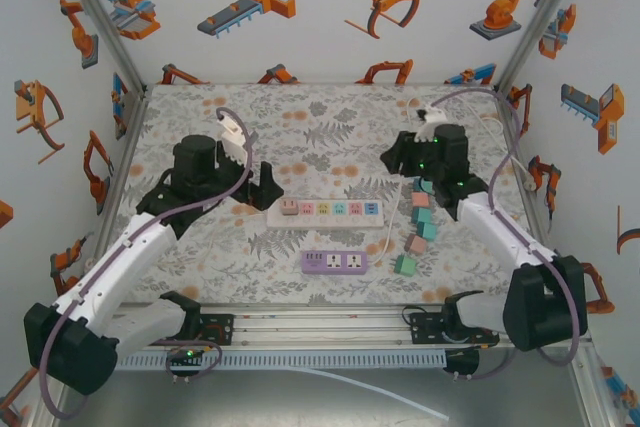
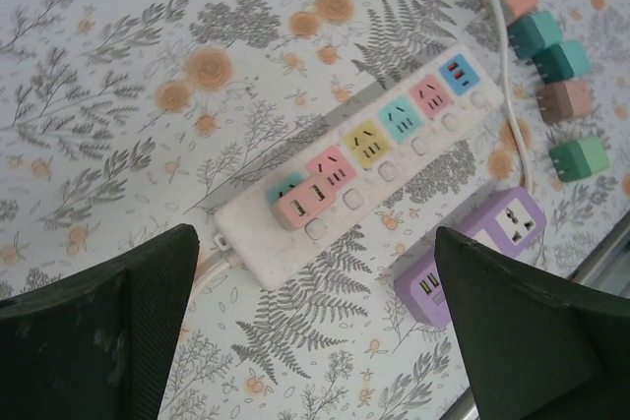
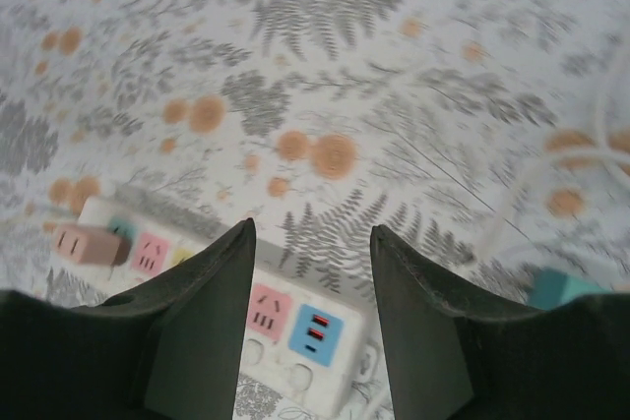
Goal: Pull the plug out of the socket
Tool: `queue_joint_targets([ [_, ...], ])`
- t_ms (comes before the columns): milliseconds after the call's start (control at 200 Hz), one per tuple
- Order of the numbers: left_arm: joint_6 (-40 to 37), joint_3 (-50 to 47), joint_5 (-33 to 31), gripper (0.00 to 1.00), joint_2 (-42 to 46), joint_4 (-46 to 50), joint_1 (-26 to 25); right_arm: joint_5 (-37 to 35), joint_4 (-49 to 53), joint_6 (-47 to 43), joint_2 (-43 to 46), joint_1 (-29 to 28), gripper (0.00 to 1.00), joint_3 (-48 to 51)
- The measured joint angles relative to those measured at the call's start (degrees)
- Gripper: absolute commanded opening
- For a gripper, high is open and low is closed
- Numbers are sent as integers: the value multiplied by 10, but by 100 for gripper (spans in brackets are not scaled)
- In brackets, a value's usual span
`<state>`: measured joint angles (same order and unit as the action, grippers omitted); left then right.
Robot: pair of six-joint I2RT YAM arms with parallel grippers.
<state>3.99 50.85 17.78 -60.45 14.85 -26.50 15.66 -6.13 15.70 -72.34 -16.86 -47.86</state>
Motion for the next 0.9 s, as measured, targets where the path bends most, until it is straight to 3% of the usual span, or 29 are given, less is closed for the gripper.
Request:
queue_joint_targets([
  [441, 82, 2, -38, 76, -144, 21, 59, 66, 113, -322, -126, -245, 55, -132],
  [646, 95, 11, -30, 69, -209, 27, 60, 86, 131, -407, -201, -283, 61, -164],
  [901, 104, 11, -14, 60, -261, 14, 60, 113, 103, -443, -284, -286, 62, -179],
])
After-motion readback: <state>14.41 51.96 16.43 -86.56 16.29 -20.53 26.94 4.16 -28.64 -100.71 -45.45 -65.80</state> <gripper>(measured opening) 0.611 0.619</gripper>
